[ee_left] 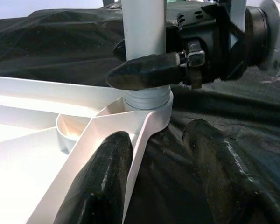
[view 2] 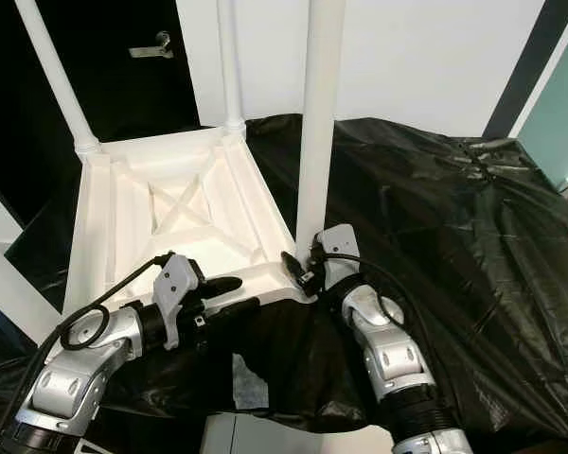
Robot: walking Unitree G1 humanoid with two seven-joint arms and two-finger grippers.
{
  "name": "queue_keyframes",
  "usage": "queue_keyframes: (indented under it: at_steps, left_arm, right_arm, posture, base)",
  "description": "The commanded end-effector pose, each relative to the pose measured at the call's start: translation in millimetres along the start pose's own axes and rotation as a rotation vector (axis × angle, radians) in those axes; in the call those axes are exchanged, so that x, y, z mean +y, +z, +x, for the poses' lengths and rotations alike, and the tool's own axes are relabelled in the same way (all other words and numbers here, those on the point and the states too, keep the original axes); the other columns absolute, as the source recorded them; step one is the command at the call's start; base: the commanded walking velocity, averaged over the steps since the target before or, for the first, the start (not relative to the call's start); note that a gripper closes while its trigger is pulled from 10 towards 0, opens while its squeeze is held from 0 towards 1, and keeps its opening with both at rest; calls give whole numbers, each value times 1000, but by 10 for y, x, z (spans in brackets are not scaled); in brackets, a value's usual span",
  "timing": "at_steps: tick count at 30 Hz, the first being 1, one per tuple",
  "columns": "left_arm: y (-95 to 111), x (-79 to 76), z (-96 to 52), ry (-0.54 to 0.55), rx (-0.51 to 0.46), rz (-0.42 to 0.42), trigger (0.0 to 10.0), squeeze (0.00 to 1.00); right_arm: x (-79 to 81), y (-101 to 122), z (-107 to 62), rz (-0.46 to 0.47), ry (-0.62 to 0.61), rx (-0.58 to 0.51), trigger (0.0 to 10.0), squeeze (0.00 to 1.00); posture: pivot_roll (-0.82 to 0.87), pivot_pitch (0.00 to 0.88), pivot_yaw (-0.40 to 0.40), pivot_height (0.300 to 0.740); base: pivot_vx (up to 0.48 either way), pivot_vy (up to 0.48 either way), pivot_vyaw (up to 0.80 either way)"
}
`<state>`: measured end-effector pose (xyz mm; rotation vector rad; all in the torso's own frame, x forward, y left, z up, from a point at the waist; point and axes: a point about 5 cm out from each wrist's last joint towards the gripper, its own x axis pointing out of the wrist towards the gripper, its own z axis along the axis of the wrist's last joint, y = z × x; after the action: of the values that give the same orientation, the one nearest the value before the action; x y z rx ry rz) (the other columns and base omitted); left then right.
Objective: Building children table
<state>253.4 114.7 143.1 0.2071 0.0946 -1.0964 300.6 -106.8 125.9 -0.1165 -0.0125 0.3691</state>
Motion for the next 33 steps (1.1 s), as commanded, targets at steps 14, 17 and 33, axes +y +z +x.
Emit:
queue_keyframes:
  at_steps: [14, 17, 33]
  left_arm:
    - [15, 80, 23, 81, 8, 16, 10000, 0]
    - [22, 104, 12, 92, 9, 20, 10000, 0]
    - [40, 113, 3, 111, 3, 21, 10000, 0]
  right_arm:
    - [93, 66, -40, 21, -204, -8, 10000, 0]
    - [60, 86, -54, 9, -218, -10, 10000, 0]
    - [-23, 134, -97, 14, -193, -39, 10000, 1000]
  posture:
    - [-3, 0, -16, 740]
    - [-3, 0, -17, 740]
    - [3, 0, -19, 740]
  base:
    - [0, 0, 0]
    - [0, 0, 0]
    - [0, 0, 0]
